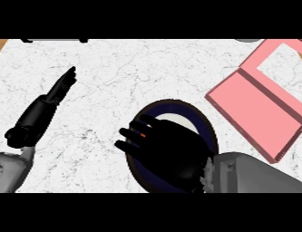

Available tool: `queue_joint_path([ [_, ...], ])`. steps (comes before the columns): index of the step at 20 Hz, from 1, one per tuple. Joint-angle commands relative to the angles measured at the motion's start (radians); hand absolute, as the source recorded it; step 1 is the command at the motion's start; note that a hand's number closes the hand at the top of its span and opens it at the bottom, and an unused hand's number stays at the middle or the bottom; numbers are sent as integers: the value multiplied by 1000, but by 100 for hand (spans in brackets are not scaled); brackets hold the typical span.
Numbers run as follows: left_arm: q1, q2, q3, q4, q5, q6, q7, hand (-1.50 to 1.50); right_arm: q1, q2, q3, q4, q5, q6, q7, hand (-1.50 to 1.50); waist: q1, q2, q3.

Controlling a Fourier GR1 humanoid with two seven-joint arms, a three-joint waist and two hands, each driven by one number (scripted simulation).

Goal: Pick the squash from the plate and place it in the cardboard box

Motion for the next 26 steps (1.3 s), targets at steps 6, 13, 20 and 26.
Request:
queue_joint_path([
  [6, 3, -35, 53, -17, -45, -49, 22, 0, 25, 124, 28, 79, 216, -7, 1, -150, 4, 1, 0],
  [13, 40, -60, 85, -96, -58, -95, 68, 0, 62, 180, 26, 149, 333, -12, -60, -150, 5, 1, 0],
  [20, 31, -59, 142, 34, -88, -157, -41, 0, 69, 153, 2, 287, 446, -108, -182, -150, 4, 3, 0],
  [26, 38, -138, 114, -56, -159, -109, 43, 0, 175, 187, 24, 297, 516, -152, -239, -150, 3, 1, 1],
])
